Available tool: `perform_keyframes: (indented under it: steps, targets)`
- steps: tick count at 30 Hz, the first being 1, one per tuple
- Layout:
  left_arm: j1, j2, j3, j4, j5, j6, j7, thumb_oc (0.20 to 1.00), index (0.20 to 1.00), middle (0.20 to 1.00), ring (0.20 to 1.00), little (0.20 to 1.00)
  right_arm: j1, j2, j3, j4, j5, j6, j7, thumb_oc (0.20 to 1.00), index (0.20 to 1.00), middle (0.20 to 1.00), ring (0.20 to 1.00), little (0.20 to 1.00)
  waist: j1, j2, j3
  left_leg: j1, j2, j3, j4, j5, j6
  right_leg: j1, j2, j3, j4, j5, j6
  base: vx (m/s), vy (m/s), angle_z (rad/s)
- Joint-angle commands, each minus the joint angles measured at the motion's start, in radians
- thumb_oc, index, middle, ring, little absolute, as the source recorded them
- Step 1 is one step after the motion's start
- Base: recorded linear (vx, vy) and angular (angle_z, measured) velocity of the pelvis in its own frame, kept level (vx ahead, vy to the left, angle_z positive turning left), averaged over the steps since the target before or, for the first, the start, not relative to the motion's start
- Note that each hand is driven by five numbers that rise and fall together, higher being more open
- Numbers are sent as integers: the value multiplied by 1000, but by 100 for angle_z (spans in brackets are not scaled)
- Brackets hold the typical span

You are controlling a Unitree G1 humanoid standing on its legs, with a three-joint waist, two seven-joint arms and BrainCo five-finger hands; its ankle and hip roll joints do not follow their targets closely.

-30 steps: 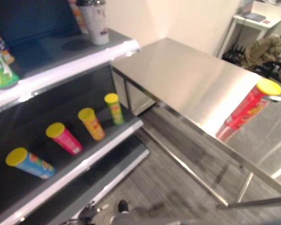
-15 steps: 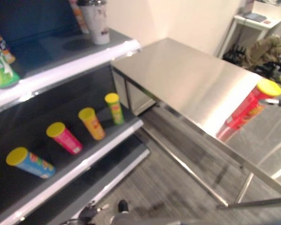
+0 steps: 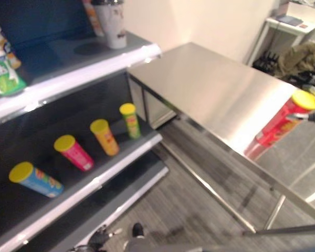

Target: Put the goods on the table back onto the shelves and tidy them up.

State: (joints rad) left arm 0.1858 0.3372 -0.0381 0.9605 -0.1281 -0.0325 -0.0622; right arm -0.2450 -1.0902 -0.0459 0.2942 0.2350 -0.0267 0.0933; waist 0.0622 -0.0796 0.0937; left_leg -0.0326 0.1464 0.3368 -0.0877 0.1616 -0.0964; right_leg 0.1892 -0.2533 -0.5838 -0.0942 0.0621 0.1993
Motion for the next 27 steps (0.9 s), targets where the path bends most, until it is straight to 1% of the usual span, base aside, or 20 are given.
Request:
perform_keyframes:
  steps: [1,3,4,5,6,7,14,18,23,27]
  targets:
    - [-60,28,-43,6,26,-24,16,1000,1000,1000,1000,1000,-136,-58,36,40,-5,-18,-47,1000,1000,1000,1000,1000,60,0,-24,62,66,9,29,-102,-81,5,-42,-21,26,-29,19,0,0,0]
    - [-59,29,-42,2,23,-23,15,1000,1000,1000,1000,1000,-143,-50,38,44,8,-17,-49,1000,1000,1000,1000,1000,63,-1,-24,62,67,7,29,-102,-82,7,-42,-22,26,-30,19,0,0,0]
    - [-59,29,-42,3,23,-22,15,1000,1000,1000,1000,1000,-148,-48,39,48,11,-16,-50,846,846,846,846,846,64,-2,-24,61,67,7,29,-102,-82,7,-41,-22,27,-31,18,0,0,0]
    - [-58,30,-44,2,20,-21,15,1000,1000,1000,1000,1000,-156,-46,46,53,15,-15,-51,454,454,454,454,454,67,-3,-24,61,68,7,30,-101,-82,8,-40,-21,27,-32,18,0,0,0]
    - [-58,30,-43,2,20,-21,15,1000,1000,1000,1000,1000,-158,-46,47,54,15,-15,-51,344,344,344,344,344,67,-3,-24,61,68,7,30,-101,-82,8,-40,-21,27,-32,18,0,0,0]
    - [-58,29,-45,3,18,-20,16,1000,1000,1000,1000,1000,-165,-43,51,60,16,-13,-51,200,200,200,200,200,68,-4,-24,62,68,7,30,-101,-83,8,-40,-21,28,-32,18,0,0,0]
    - [-59,31,-49,3,13,-19,9,1000,1000,1000,1000,1000,-171,-64,87,82,28,-1,-17,200,200,200,200,200,67,-11,-21,61,68,6,35,-104,-84,9,-39,-24,31,-31,17,0,0,0]
    - [-59,32,-48,2,12,-20,6,1000,1000,1000,1000,1000,-162,-73,87,74,41,0,-4,200,200,200,200,200,64,-13,-20,61,68,8,37,-106,-84,9,-42,-24,32,-30,18,0,0,0]
    - [-56,32,-39,1,7,-18,4,1000,1000,1000,1000,1000,-139,-71,49,49,45,-7,-19,200,200,200,200,200,60,-14,-21,60,64,9,39,-111,-80,8,-47,-24,34,-26,21,-2,8,0]
    - [-61,30,-19,8,-2,-9,9,1000,1000,1000,1000,1000,-108,-11,-42,-18,49,-18,-72,200,200,200,200,200,53,-16,-27,58,53,8,42,-123,-69,0,-60,-19,42,-19,29,-7,59,0]
